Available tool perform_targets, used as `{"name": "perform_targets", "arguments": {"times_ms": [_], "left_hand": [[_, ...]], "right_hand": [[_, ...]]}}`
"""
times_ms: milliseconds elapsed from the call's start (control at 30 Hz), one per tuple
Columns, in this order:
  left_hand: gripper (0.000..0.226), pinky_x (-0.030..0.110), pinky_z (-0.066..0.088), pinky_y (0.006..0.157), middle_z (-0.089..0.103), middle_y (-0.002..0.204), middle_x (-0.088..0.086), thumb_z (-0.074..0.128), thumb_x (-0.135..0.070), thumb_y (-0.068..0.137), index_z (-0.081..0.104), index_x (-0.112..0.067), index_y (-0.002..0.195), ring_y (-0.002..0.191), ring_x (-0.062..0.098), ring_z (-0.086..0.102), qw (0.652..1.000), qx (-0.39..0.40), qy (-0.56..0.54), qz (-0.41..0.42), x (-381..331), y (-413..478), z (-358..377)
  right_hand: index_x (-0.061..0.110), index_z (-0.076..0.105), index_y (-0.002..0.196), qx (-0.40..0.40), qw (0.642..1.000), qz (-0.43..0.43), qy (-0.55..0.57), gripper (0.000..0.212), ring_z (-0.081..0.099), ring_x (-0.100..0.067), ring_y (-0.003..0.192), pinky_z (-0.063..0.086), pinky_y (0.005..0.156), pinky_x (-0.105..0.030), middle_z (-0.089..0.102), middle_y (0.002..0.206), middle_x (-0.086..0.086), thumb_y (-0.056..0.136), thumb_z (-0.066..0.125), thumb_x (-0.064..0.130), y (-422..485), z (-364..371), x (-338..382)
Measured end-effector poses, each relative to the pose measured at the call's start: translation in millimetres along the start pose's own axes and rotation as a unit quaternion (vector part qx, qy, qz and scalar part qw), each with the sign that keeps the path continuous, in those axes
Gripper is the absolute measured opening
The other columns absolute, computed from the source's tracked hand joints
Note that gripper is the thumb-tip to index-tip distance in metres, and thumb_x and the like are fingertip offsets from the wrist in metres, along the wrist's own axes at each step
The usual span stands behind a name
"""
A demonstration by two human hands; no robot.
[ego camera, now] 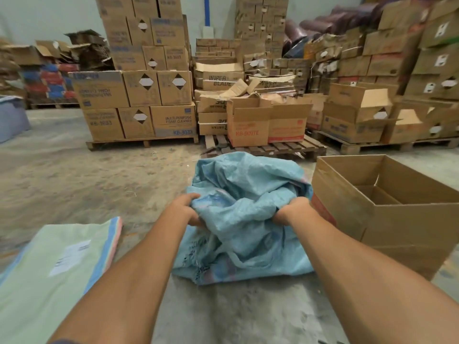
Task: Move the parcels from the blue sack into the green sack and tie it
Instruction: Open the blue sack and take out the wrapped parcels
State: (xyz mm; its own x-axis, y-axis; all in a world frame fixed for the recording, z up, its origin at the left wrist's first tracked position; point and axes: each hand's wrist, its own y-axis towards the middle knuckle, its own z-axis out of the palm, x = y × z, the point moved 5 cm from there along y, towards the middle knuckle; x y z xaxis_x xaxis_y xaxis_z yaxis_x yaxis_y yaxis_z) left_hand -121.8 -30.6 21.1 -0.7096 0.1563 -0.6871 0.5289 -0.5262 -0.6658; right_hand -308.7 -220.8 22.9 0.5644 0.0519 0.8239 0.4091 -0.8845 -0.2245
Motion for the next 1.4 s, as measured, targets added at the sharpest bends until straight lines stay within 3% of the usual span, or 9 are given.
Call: {"name": "perform_targets", "arguments": {"times_ms": [133, 333, 400, 700, 867, 967, 1133, 1233, 1400], "left_hand": [[0.021, 0.032, 0.052, 0.081, 0.057, 0.099, 0.016, 0.044, -0.007, 0.099, 0.048, 0.006, 0.083, 0.078, 0.025, 0.057, 0.988, -0.049, -0.14, 0.031, -16.0, 3.8, 20.4], [0.015, 0.015, 0.051, 0.067, 0.044, 0.082, 0.004, 0.04, -0.009, 0.1, 0.042, -0.02, 0.09, 0.076, 0.01, 0.05, 0.956, -0.086, -0.264, 0.093, -33.2, -15.4, 28.0], [0.022, 0.015, 0.049, 0.058, 0.044, 0.081, 0.002, 0.04, -0.011, 0.101, 0.039, -0.014, 0.079, 0.07, 0.013, 0.045, 0.958, -0.076, -0.261, 0.089, -33.8, -14.7, 17.0], [0.034, 0.04, 0.054, 0.074, 0.071, 0.107, 0.005, 0.047, -0.038, 0.088, 0.069, -0.021, 0.106, 0.093, 0.027, 0.066, 0.991, -0.065, -0.102, 0.047, -48.1, 18.1, -74.2], [0.046, 0.046, 0.053, 0.088, 0.072, 0.105, 0.015, 0.064, -0.048, 0.075, 0.07, -0.015, 0.107, 0.098, 0.033, 0.066, 0.976, 0.078, -0.056, 0.196, -60.4, -15.4, -16.2], [0.076, 0.053, 0.056, 0.087, 0.074, 0.109, 0.013, 0.086, -0.056, 0.057, 0.067, -0.018, 0.12, 0.096, 0.033, 0.072, 0.975, 0.055, 0.037, 0.214, -74.1, 1.3, -9.4], [0.035, 0.039, 0.054, 0.071, 0.075, 0.079, 0.012, 0.055, -0.039, 0.098, 0.07, -0.008, 0.095, 0.081, 0.027, 0.067, 0.976, 0.05, 0.131, 0.167, -57.5, 1.0, 4.1], [0.041, 0.035, 0.053, 0.07, 0.074, 0.073, 0.014, 0.053, -0.032, 0.097, 0.073, -0.003, 0.076, 0.069, 0.027, 0.07, 0.97, 0.089, 0.201, 0.101, -38.1, -1.0, 1.0], [0.036, 0.04, 0.053, 0.089, 0.074, 0.099, 0.019, 0.068, -0.027, 0.079, 0.073, 0.002, 0.099, 0.086, 0.031, 0.073, 0.966, 0.087, 0.241, 0.043, -35.8, -0.7, -44.0]], "right_hand": [[0.012, 0.065, 0.122, 0.121, 0.839, 0.233, 0.477, 0.072, 0.059, -0.038, 0.119, 0.043, 0.105, -0.055, 0.067, 0.125, -0.014, 0.076, 0.064, 0.068, -27.7, -3.8, 7.1], [0.005, 0.051, 0.139, 0.168, 0.911, 0.257, 0.274, 0.059, 0.05, -0.038, 0.126, 0.052, 0.097, -0.036, 0.054, 0.131, -0.018, 0.089, 0.076, 0.023, -66.9, 7.1, 1.9], [0.007, 0.053, 0.14, 0.158, 0.851, 0.276, 0.418, 0.041, 0.052, -0.031, 0.129, 0.053, 0.091, -0.032, 0.056, 0.133, -0.013, 0.1, 0.057, 0.012, -55.1, 24.2, -1.5], [0.006, 0.067, 0.094, 0.106, 0.87, 0.308, 0.371, 0.03, 0.066, -0.032, 0.061, 0.053, 0.034, -0.045, 0.068, 0.071, -0.015, 0.095, 0.062, 0.035, -29.5, -10.7, -31.7], [0.018, 0.023, 0.156, -0.079, 0.965, 0.111, 0.225, 0.073, 0.048, -0.036, 0.129, 0.035, 0.115, -0.049, 0.048, 0.131, -0.01, 0.095, 0.06, 0.031, -21.1, -23.1, -24.4], [0.034, 0.0, 0.156, -0.3, 0.952, -0.033, 0.045, 0.118, 0.022, -0.045, 0.146, 0.018, 0.118, -0.061, 0.014, 0.16, -0.021, 0.069, 0.078, 0.048, -16.6, -40.9, -11.6], [0.031, -0.004, 0.161, -0.287, 0.819, -0.38, -0.319, 0.145, -0.012, -0.037, 0.154, -0.017, 0.108, -0.067, -0.014, 0.167, -0.015, 0.048, 0.053, 0.1, -8.5, -10.7, 37.3], [0.031, 0.029, 0.157, -0.201, 0.792, -0.444, -0.368, 0.105, 0.03, -0.033, 0.149, 0.006, 0.12, -0.063, 0.041, 0.156, -0.01, 0.069, 0.068, 0.072, -9.5, 23.6, 63.4], [0.004, 0.068, 0.088, 0.153, 0.971, -0.165, -0.077, 0.014, 0.064, -0.027, 0.079, 0.055, 0.08, -0.042, 0.071, 0.089, -0.017, 0.088, 0.057, 0.013, 15.2, 33.0, 58.0]]}}
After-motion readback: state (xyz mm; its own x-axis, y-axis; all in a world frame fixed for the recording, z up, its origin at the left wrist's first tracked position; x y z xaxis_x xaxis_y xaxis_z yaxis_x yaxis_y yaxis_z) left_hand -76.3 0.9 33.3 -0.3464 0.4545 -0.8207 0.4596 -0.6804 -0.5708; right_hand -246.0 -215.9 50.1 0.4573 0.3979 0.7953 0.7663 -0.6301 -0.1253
